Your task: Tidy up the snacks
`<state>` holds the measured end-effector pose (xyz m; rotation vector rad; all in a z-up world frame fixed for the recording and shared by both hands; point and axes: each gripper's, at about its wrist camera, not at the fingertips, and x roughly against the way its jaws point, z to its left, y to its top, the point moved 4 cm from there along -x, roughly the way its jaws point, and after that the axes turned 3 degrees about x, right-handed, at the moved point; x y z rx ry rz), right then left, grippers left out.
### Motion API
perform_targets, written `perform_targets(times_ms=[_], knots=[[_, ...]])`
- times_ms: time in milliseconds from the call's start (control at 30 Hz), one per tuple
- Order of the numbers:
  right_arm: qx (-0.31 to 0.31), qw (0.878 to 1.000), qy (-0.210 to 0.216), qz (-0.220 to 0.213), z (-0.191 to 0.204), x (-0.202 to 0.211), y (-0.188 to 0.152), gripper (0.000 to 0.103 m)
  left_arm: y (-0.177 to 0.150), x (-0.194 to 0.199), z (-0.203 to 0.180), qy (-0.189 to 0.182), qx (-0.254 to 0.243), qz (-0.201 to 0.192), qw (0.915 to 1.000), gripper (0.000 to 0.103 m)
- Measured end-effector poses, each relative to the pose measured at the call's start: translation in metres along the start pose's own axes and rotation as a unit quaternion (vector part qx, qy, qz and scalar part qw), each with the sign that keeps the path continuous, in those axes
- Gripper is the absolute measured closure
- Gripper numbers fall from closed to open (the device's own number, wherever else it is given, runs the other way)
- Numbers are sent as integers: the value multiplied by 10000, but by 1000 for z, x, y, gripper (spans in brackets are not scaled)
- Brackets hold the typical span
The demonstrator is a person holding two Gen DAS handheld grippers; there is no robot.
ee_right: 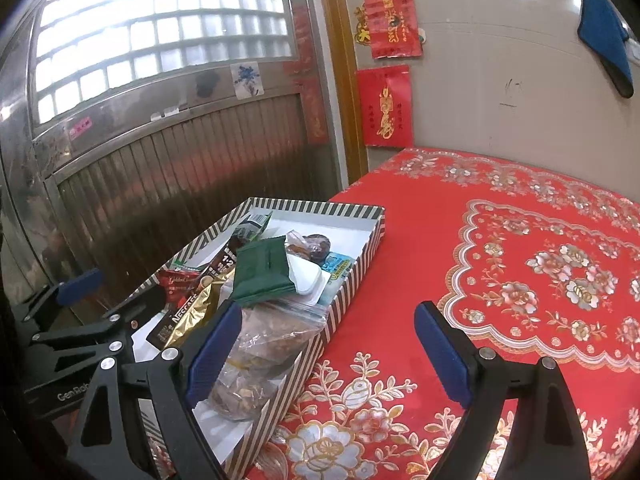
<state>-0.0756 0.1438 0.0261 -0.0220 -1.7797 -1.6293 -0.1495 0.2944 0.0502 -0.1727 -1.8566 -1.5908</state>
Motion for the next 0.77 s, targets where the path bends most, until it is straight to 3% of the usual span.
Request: perform_targets(times_ms=[67,167,767], knots=[[60,10000,-12,24,3,-1,-1,14,-1,0,4,119,75,-35,9999,11],[155,9999,-54,50,6,-3,-2,14,-2,0,7,-36,140,-18,9999,11],[186,9997,12,187,10,-8,-6,14,-3,-3,4,-96,104,62,9999,11]])
